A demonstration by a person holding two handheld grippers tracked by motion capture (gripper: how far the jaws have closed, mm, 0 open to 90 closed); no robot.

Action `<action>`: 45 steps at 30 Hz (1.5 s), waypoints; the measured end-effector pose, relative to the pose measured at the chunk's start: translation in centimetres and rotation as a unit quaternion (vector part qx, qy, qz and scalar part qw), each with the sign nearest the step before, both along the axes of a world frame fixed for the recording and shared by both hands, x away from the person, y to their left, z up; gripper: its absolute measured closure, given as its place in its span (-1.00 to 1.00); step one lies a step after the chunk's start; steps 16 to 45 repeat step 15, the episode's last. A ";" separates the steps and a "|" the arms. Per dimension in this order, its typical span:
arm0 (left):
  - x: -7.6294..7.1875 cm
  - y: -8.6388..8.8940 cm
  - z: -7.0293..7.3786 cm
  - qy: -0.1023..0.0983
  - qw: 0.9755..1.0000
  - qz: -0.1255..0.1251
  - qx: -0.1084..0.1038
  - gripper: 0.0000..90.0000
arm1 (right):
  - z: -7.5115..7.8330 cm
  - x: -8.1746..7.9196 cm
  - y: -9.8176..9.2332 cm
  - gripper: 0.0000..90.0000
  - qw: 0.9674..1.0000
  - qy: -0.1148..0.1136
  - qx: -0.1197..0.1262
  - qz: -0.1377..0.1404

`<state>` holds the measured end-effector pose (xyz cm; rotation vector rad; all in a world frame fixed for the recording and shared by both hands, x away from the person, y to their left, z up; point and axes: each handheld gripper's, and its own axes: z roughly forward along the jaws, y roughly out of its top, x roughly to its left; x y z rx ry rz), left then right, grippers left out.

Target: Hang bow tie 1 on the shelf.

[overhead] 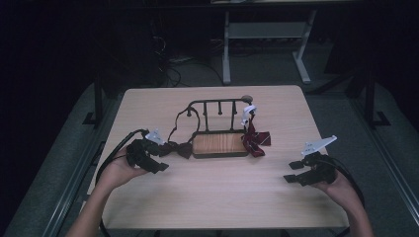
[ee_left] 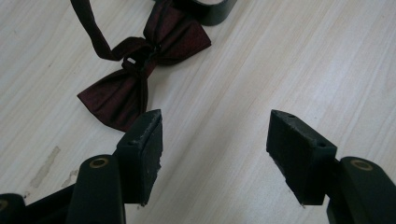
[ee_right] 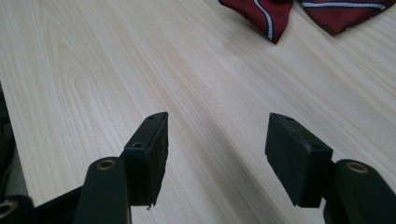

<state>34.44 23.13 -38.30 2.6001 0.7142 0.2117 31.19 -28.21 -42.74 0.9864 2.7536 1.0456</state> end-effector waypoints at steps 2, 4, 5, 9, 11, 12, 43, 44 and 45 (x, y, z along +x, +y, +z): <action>-0.1 0.1 -0.2 0.000 1.000 0.002 -0.003 -0.19 | 0.0 0.0 0.0 -0.13 1.000 0.000 0.000 0.000; -0.2 0.2 -0.5 -0.001 1.000 0.002 -0.005 -0.19 | -0.1 0.0 0.1 -0.13 1.000 0.002 -0.001 -0.001; -0.3 0.3 -0.6 0.000 1.000 0.003 -0.007 -0.19 | -0.1 0.0 0.1 -0.13 1.000 0.004 -0.001 -0.001; -0.6 0.4 -1.2 0.005 1.000 0.005 -0.016 -0.19 | -0.3 0.0 0.2 -0.13 1.000 0.003 0.001 0.001; -0.8 0.5 -1.5 0.004 1.000 0.007 -0.017 -0.19 | -0.3 -0.1 0.2 -0.15 1.000 0.003 0.004 0.001; -0.9 0.5 -1.6 0.000 1.000 0.008 -0.018 -0.19 | -0.3 -0.1 0.2 -0.15 1.000 0.003 0.004 0.001; -1.3 0.5 -2.0 -0.004 1.000 0.009 -0.021 -0.20 | -0.4 -0.3 0.1 -0.16 1.000 0.005 0.008 -0.001; -1.3 0.5 -2.0 -0.004 1.000 0.009 -0.021 -0.20 | -0.4 -0.3 0.1 -0.16 1.000 0.005 0.008 -0.001; -1.3 0.5 -2.0 -0.004 1.000 0.009 -0.021 -0.20 | -0.4 -0.3 0.1 -0.16 1.000 0.005 0.008 -0.001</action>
